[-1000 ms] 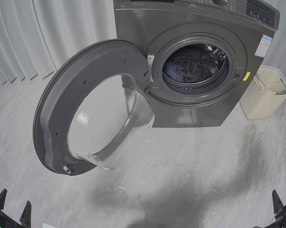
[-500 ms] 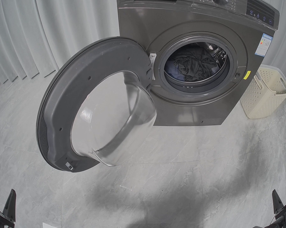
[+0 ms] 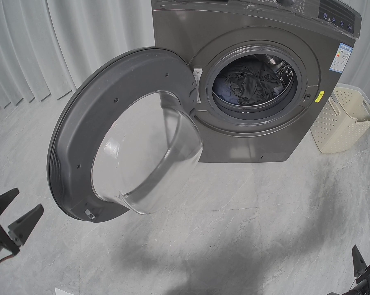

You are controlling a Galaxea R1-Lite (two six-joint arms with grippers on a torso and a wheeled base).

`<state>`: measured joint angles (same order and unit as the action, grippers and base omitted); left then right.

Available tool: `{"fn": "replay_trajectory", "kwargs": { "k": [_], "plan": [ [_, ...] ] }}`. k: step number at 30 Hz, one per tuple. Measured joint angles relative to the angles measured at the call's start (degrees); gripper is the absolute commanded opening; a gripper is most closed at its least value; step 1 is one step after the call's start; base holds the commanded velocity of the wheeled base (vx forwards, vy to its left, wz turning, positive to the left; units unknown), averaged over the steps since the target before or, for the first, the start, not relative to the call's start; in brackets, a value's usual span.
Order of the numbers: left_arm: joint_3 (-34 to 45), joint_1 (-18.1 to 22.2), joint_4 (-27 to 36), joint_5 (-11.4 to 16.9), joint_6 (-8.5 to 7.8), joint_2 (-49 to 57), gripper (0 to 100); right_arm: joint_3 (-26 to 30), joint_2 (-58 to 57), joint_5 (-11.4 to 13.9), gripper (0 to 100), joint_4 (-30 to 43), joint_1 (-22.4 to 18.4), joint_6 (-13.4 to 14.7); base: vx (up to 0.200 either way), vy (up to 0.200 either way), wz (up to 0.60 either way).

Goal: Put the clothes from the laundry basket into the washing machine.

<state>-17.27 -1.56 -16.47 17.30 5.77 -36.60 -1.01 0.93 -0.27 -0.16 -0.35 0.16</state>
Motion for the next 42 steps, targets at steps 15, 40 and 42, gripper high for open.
{"fn": "replay_trajectory", "kwargs": {
  "k": [15, 40, 42],
  "plan": [
    [-4.94, -0.2, -17.74, 4.89, 1.21, -25.25, 100, 0.0, 0.0, 0.0, 100, 0.0, 0.0, 0.0, 0.0, 0.0, 0.0],
    [-6.05, -20.46, -17.96, 9.19, 8.35, -26.4, 100, 0.0, 0.0, 0.0, 100, 0.0, 0.0, 0.0, 0.0, 0.0, 0.0],
    [-6.05, -22.71, -18.18, 9.22, 10.19, -25.83, 100, 0.0, 0.0, 0.0, 100, 0.0, 0.0, 0.02, 0.0, 0.0, 0.0]
  ]
}}
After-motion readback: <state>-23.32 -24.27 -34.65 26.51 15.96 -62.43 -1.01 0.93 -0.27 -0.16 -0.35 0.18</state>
